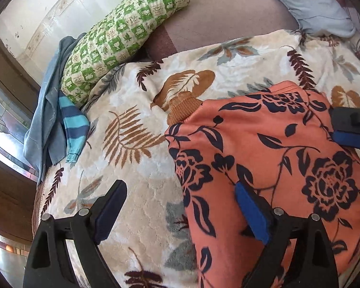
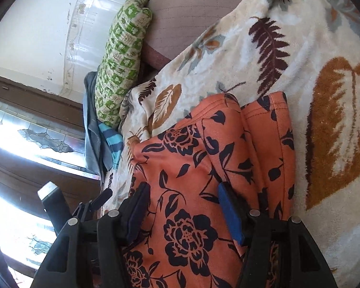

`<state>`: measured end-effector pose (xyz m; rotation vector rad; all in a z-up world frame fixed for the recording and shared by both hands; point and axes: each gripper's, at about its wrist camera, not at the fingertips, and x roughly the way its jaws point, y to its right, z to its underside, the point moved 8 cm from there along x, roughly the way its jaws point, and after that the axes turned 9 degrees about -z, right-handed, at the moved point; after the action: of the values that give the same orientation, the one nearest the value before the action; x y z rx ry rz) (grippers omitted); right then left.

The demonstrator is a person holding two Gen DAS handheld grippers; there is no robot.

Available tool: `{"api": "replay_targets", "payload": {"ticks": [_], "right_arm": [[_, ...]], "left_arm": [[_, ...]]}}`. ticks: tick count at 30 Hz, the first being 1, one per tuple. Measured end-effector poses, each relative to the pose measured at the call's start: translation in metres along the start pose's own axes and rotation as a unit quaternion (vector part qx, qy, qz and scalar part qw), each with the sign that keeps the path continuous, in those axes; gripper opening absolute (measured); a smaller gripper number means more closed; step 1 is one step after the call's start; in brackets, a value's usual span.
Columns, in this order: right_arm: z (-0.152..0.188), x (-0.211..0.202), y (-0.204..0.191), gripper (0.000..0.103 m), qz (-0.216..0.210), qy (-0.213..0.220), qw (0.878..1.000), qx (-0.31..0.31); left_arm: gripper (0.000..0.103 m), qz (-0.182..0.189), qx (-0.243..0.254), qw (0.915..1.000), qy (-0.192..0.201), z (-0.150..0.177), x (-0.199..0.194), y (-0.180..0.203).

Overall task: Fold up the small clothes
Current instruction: 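Smooth the folded orange dress flat with both grippers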

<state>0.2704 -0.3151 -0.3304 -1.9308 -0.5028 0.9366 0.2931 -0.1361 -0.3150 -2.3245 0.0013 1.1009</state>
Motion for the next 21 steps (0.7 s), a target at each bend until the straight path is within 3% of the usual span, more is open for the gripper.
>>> {"api": "replay_targets", "payload": {"ticks": [4,7,11,13,16,18,21], "right_arm": [[0.015,-0.009,-0.025,0.062,-0.017,-0.008,0.999,-0.035],[0.04,-0.01,-0.039,0.062,-0.014,-0.026,0.998,-0.064],[0.085,-0.01,-0.034,0.062,0.033,-0.06,0.995,-0.076],[0.096,-0.01,-0.019,0.062,0.052,-0.064,0.995,-0.062],[0.103,-0.019,-0.008,0.063,0.028,-0.054,0.998,-0.034],[0.109,-0.029,-0.009,0.063,0.025,-0.045,0.998,-0.028],[0.117,-0.049,-0.02,0.063,0.031,-0.012,0.998,-0.048]], "left_arm": [[0.092,0.017,-0.003,0.9998,0.008,0.028,-0.034,-0.004],[0.092,0.028,0.009,0.9995,-0.008,0.058,-0.043,0.006],[0.093,0.041,0.013,0.9987,-0.029,0.089,-0.034,0.023],[0.101,0.046,-0.003,0.9984,-0.033,0.095,-0.026,0.023],[0.103,0.08,-0.05,0.9928,-0.075,0.101,-0.02,0.017],[0.103,0.089,-0.053,0.9904,-0.092,0.104,-0.022,0.015],[0.103,0.068,-0.035,0.9951,-0.062,0.1,-0.044,0.008]]}}
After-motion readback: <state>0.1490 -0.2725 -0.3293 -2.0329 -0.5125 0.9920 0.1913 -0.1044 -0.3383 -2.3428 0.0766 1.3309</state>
